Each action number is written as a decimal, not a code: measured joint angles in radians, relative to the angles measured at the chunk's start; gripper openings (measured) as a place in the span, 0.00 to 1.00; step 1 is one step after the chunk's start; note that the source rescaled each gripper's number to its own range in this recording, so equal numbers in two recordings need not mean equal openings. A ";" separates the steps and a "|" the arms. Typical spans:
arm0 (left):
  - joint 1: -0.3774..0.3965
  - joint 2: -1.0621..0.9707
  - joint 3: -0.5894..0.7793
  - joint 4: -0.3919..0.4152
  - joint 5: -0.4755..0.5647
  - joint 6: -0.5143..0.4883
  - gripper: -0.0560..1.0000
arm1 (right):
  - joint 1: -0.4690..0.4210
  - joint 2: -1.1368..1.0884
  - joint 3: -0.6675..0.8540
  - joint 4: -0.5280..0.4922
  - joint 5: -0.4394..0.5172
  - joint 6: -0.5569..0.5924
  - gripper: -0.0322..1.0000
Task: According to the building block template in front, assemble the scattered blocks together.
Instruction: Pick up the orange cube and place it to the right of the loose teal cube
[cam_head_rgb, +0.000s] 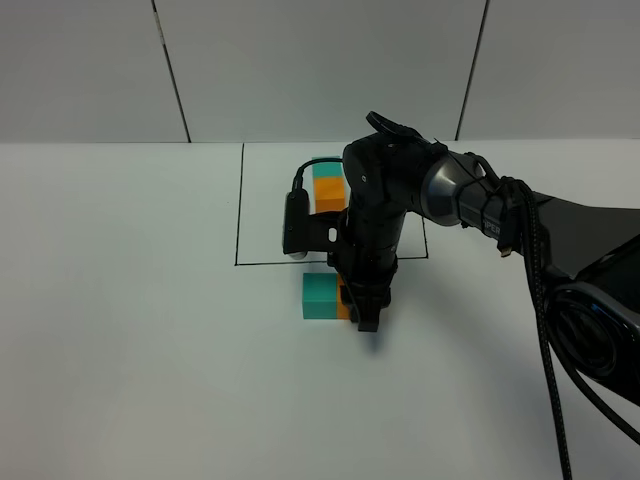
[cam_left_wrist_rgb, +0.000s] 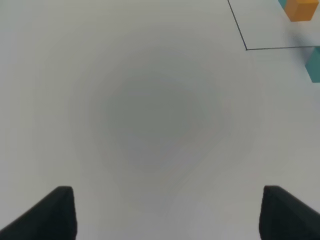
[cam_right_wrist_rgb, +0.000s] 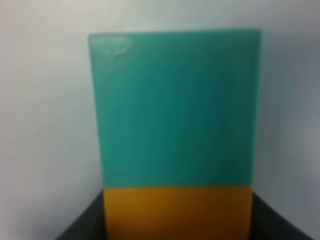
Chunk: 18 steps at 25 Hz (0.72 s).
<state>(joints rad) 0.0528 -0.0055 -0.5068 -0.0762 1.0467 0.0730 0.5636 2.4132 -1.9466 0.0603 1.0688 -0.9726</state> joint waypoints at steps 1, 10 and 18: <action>0.000 0.000 0.000 0.000 0.000 0.000 0.69 | 0.000 0.000 0.000 0.000 0.000 -0.002 0.05; 0.000 0.000 0.000 0.000 0.000 0.000 0.69 | 0.000 0.001 0.000 0.004 -0.003 -0.005 0.05; 0.000 0.000 0.000 0.000 0.000 0.000 0.69 | 0.000 0.002 0.000 0.027 -0.013 -0.006 0.05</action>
<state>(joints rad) 0.0528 -0.0055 -0.5068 -0.0762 1.0467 0.0730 0.5636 2.4150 -1.9466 0.0875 1.0558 -0.9789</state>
